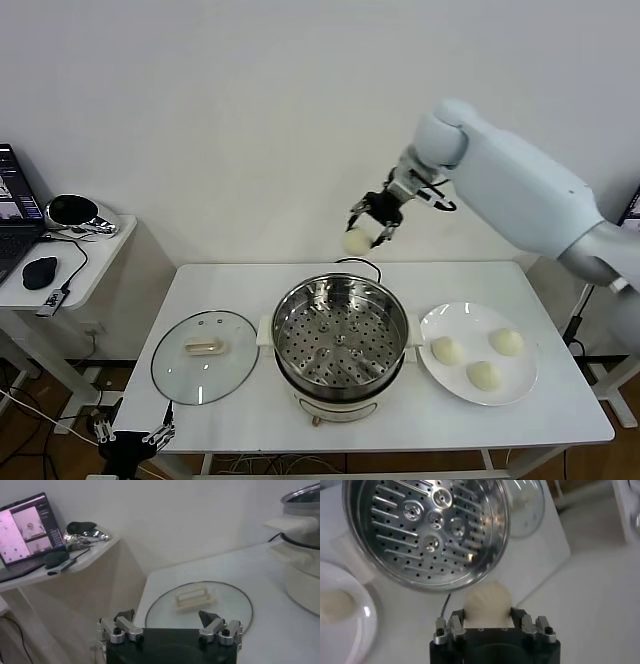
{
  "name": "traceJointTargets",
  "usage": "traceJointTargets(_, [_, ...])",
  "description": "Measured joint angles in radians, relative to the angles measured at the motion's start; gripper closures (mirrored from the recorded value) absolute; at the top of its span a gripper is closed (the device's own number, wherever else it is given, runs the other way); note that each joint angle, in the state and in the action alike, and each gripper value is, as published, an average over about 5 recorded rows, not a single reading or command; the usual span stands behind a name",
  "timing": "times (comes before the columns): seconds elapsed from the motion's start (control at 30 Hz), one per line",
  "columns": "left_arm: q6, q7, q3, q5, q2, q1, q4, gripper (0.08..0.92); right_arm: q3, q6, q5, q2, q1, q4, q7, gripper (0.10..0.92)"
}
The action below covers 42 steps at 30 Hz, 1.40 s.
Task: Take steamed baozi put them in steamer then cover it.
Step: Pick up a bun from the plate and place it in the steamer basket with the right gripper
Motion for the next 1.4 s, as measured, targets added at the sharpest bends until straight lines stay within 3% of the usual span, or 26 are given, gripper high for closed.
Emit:
traceJointTargets(0.5, [0.003,-0.003,0.008,0.004,-0.011,0.014,-0.007,0.177,-0.073,0.127,-0.101,0.073,-0.028,0.018,0.027,0.440])
traceJointTargets(1.4, [0.028,0.010,0.005,-0.020,-0.009,-0.010,0.015,0.177,-0.051,0.167,-0.194,0.107,-0.153,-0.014,0.022,0.440])
